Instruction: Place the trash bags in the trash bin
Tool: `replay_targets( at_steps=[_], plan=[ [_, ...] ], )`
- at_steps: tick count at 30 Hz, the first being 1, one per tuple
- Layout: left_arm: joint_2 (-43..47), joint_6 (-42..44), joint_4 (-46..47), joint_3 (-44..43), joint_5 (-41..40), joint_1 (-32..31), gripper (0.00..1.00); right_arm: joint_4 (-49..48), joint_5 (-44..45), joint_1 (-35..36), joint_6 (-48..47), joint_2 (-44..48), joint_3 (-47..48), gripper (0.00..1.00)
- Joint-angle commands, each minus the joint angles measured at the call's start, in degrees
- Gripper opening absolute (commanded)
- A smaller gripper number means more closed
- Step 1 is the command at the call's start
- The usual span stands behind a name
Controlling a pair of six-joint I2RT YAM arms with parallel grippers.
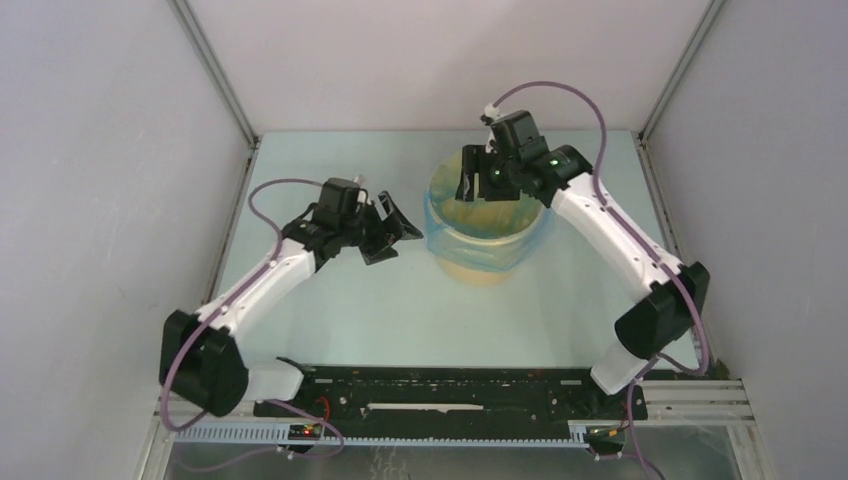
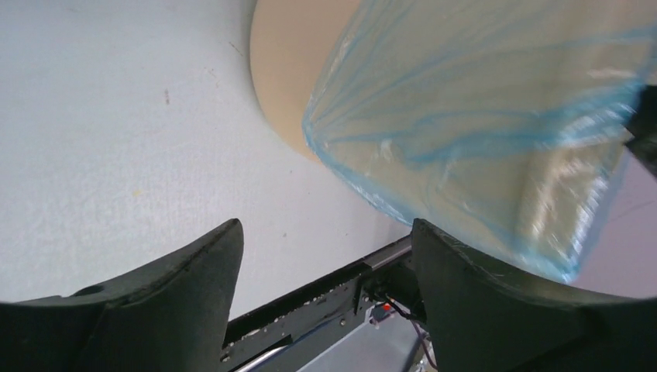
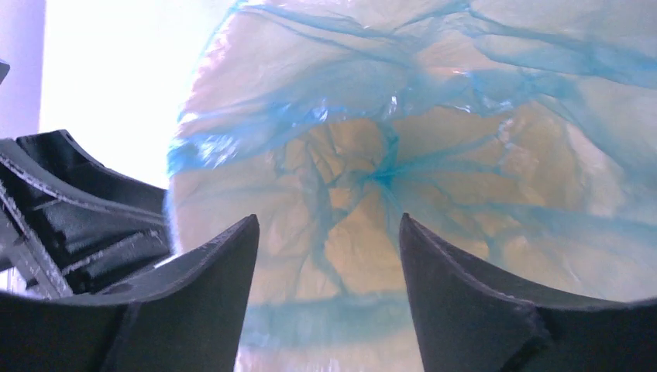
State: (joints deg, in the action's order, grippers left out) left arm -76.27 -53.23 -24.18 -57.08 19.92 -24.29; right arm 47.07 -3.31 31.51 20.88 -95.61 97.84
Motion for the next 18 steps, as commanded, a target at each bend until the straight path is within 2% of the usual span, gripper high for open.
replay_targets(
  at_steps=[1, 4, 7, 10, 12, 14, 18],
  plan=[
    [10.53, 4.44, -7.83, 0.53, -7.50, 1.09, 0.87, 7.58, 2.75, 0.00, -1.23, 9.71, 6.61, 0.78],
    [18.31, 6.30, -14.10, -4.00, -13.30, 1.46, 0.96, 10.16, 3.19, 0.00, -1.78, 15.51, 10.27, 0.84],
    [22.54, 12.12, -23.39, -16.37, -19.11, 2.19, 0.99, 12.71, 3.31, -0.13, -2.55, 21.58, 15.37, 0.86],
    [22.43, 16.97, -30.63, -32.49, -25.47, 2.41, 1.00, 12.72, 3.31, 0.08, -3.86, 27.53, 18.98, 0.99],
    [22.04, 19.11, -32.48, -41.75, -27.87, 2.41, 1.00, 9.16, 2.68, 0.42, -5.32, 32.76, 18.40, 1.00],
    [21.08, 20.86, -34.08, -50.69, -29.69, 2.41, 1.00, 6.94, 6.35, 0.48, -4.13, 36.95, 18.62, 1.00],
    [18.73, 24.12, -37.78, -66.07, -31.81, 2.41, 1.00, 10.09, 13.18, 0.49, -1.85, 37.72, 26.72, 1.00]
  ],
)
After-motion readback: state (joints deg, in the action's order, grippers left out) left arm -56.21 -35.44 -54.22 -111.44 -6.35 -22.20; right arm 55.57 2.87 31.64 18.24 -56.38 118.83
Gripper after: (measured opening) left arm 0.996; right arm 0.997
